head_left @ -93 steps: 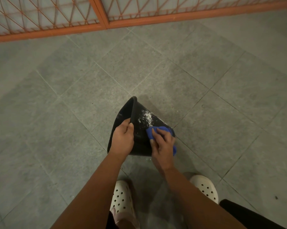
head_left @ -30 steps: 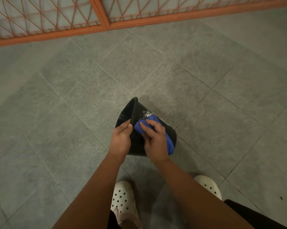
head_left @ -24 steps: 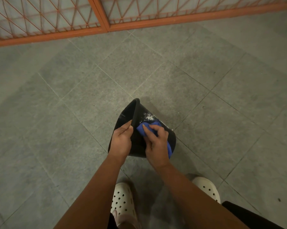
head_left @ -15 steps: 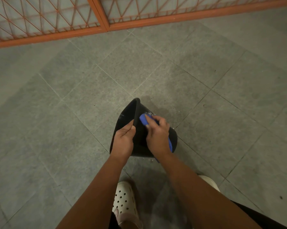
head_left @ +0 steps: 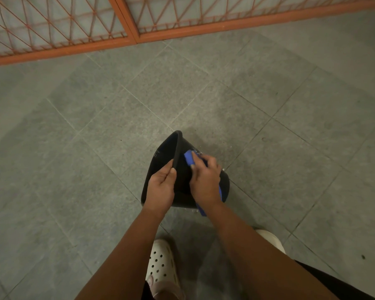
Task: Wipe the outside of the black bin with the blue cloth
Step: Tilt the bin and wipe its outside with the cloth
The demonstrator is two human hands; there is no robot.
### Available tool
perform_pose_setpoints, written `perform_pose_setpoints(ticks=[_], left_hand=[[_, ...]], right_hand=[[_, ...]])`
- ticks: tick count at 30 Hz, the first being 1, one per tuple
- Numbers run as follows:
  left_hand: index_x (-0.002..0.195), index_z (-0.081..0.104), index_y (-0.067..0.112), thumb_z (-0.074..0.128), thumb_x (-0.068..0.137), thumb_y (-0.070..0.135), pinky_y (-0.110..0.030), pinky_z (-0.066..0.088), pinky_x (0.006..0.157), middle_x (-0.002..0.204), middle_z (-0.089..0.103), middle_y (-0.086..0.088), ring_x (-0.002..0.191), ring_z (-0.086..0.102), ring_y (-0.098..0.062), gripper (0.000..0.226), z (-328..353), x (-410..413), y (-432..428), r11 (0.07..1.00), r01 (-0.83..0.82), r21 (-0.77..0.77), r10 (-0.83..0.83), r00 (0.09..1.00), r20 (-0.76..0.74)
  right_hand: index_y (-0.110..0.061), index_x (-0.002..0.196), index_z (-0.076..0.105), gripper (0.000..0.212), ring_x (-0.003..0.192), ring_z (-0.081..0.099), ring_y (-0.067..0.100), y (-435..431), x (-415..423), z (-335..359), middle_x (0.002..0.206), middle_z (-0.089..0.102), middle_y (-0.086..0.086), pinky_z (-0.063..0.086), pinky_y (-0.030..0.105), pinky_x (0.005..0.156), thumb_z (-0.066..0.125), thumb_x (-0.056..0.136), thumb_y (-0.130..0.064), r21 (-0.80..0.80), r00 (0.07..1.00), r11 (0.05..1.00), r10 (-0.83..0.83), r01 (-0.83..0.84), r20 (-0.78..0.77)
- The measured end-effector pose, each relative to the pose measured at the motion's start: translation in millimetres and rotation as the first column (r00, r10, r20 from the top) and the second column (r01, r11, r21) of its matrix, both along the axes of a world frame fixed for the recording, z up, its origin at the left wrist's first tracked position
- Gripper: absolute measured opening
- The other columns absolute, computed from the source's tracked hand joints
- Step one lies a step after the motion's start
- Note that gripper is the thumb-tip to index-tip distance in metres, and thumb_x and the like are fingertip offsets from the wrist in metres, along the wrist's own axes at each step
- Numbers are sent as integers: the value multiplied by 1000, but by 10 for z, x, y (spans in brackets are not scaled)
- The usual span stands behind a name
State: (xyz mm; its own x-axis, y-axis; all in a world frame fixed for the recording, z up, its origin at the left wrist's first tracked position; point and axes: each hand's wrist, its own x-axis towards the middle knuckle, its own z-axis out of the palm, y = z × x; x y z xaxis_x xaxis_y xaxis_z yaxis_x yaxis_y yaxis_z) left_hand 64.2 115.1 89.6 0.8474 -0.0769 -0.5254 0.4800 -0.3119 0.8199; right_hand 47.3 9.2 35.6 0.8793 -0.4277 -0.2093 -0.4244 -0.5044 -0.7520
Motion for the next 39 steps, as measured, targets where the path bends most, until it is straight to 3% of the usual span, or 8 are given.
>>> perform_pose_setpoints(ticks=[7, 14, 18, 21, 24, 30, 34, 39], left_hand=[[129, 58, 19, 40, 101, 15, -43, 48, 100, 115, 66, -3, 111, 61, -16, 34, 36, -45, -3, 998, 45, 34, -46, 997, 55], [116, 63, 23, 43, 97, 14, -35, 51, 87, 103, 67, -1, 101, 63, -19, 29, 24, -14, 53, 996, 52, 78, -56, 997, 48], [95, 65, 33, 44, 93, 17, -41, 50, 86, 97, 67, -2, 98, 63, -25, 26, 48, 118, -20, 997, -18, 76, 24, 997, -80], [105, 63, 38, 40, 99, 21, -42, 51, 92, 107, 67, 1, 103, 63, -19, 30, 13, 137, -41, 998, -20, 63, 25, 997, -67], [112, 63, 36, 41, 99, 21, -44, 52, 91, 108, 67, 0, 104, 64, -20, 30, -19, 137, -5, 994, -84, 76, 88, 995, -44], [114, 65, 35, 44, 99, 15, -44, 48, 99, 114, 68, 0, 109, 62, -18, 33, -28, 108, -4, 991, -133, 35, 134, 990, -39], [120, 64, 31, 42, 99, 10, -41, 45, 103, 117, 68, 2, 112, 61, -14, 36, -7, 69, 6, 997, -70, 6, 71, 997, -19], [110, 65, 40, 41, 99, 8, -40, 47, 101, 112, 70, 6, 110, 63, -11, 42, 8, 6, -33, 997, -72, 2, 72, 997, 38]], right_hand=[[-20, 126, 55, 36, 101, 39, 19, 110, -64, 89, 114, 47, 7, 29, 13, 82, 52, 90, -16, 78, 994, 997, -9, 1, 108], [-32, 132, 47, 39, 115, 34, 23, -63, 11, -11, 133, 36, 7, 40, 44, 92, 48, 93, -33, -25, 999, 999, 33, -33, -29], [-17, 129, 53, 38, 127, 40, 30, -46, -190, -52, 136, 48, 7, 36, 50, 103, 53, 91, -15, -23, 973, 994, 107, -105, 204], [-14, 135, 44, 44, 139, 28, 24, 31, -307, -64, 143, 39, -1, 22, 38, 116, 49, 92, -6, 88, 949, 977, 164, -194, 268], [-18, 137, 40, 44, 142, 18, 21, 25, -357, -115, 146, 30, -4, 7, 26, 117, 46, 94, -6, 54, 935, 958, 262, -282, 237], [-7, 133, 45, 48, 139, 23, 33, 213, -404, -56, 145, 35, 8, 18, 43, 114, 47, 87, 5, 62, 964, 983, 156, -173, 215], [-11, 135, 44, 51, 139, 23, 30, 236, -193, 51, 146, 38, 7, 11, 30, 114, 34, 85, -6, 15, 966, 981, 190, -195, 175], [-16, 143, 31, 66, 143, 12, 26, 165, -37, 34, 153, 26, 3, -7, 17, 111, 42, 83, 8, 9, 985, 987, 157, -158, 74]])
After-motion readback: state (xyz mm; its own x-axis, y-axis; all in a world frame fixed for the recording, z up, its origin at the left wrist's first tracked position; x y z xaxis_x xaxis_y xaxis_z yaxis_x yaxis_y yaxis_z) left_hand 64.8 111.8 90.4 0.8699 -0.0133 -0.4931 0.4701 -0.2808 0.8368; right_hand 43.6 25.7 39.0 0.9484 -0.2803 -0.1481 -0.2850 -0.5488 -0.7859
